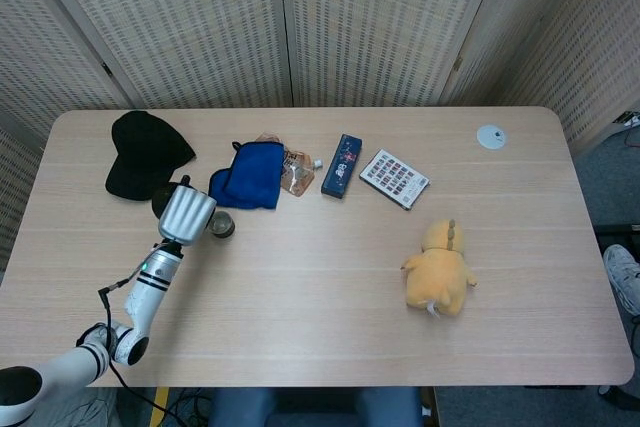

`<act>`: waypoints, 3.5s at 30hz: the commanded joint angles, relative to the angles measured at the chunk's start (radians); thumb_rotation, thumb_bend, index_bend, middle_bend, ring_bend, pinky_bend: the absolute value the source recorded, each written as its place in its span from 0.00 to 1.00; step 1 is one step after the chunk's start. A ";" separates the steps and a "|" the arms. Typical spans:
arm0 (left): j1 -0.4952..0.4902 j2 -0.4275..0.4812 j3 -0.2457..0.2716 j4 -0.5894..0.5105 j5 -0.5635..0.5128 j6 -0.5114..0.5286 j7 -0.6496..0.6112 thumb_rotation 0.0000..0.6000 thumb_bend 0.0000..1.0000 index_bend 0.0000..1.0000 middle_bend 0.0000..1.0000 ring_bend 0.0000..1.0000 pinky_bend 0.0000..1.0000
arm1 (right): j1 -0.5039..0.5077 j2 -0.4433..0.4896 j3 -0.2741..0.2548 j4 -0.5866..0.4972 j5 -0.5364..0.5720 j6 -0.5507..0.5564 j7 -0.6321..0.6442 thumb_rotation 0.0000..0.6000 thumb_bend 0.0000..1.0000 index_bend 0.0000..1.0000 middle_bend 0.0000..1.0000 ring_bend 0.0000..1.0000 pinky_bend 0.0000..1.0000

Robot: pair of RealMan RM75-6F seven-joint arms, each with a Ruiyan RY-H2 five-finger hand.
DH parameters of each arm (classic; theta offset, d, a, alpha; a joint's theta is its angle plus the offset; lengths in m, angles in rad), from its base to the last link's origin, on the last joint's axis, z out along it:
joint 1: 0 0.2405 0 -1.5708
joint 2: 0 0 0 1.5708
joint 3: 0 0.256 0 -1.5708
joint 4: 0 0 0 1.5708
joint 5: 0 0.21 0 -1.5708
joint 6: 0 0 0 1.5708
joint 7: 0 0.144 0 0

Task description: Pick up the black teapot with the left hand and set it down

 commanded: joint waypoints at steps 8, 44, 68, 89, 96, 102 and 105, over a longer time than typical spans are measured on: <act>0.000 0.002 0.004 -0.004 0.010 0.005 0.016 0.93 0.50 1.00 1.00 0.98 0.41 | -0.003 -0.001 -0.001 0.005 0.001 0.003 0.007 1.00 0.23 0.20 0.22 0.19 0.14; 0.025 0.014 -0.055 -0.066 -0.016 0.036 -0.287 0.83 0.50 1.00 1.00 0.96 0.41 | -0.008 -0.009 -0.001 0.011 0.003 0.002 0.010 1.00 0.23 0.19 0.22 0.19 0.14; 0.197 0.203 -0.048 -0.354 -0.054 0.122 -0.555 0.66 0.49 1.00 1.00 0.95 0.41 | 0.012 -0.010 0.001 0.006 -0.005 -0.018 -0.001 1.00 0.23 0.20 0.22 0.19 0.14; 0.290 0.238 0.008 -0.325 -0.068 0.104 -0.573 0.16 0.24 1.00 1.00 0.94 0.41 | 0.022 -0.012 -0.003 -0.003 -0.009 -0.027 -0.017 1.00 0.23 0.20 0.22 0.19 0.14; 0.294 0.213 0.027 -0.279 -0.057 0.084 -0.547 0.08 0.20 1.00 1.00 0.93 0.41 | 0.023 -0.011 -0.003 -0.004 -0.006 -0.028 -0.020 1.00 0.23 0.20 0.22 0.19 0.14; 0.294 0.182 0.039 -0.225 -0.046 0.072 -0.515 0.11 0.20 1.00 1.00 0.90 0.41 | 0.023 -0.013 -0.004 -0.002 -0.001 -0.031 -0.021 1.00 0.22 0.20 0.22 0.19 0.14; 0.292 0.172 0.044 -0.206 -0.043 0.061 -0.499 0.13 0.20 1.00 1.00 0.89 0.41 | 0.023 -0.012 -0.003 -0.002 0.001 -0.032 -0.021 1.00 0.22 0.20 0.22 0.19 0.14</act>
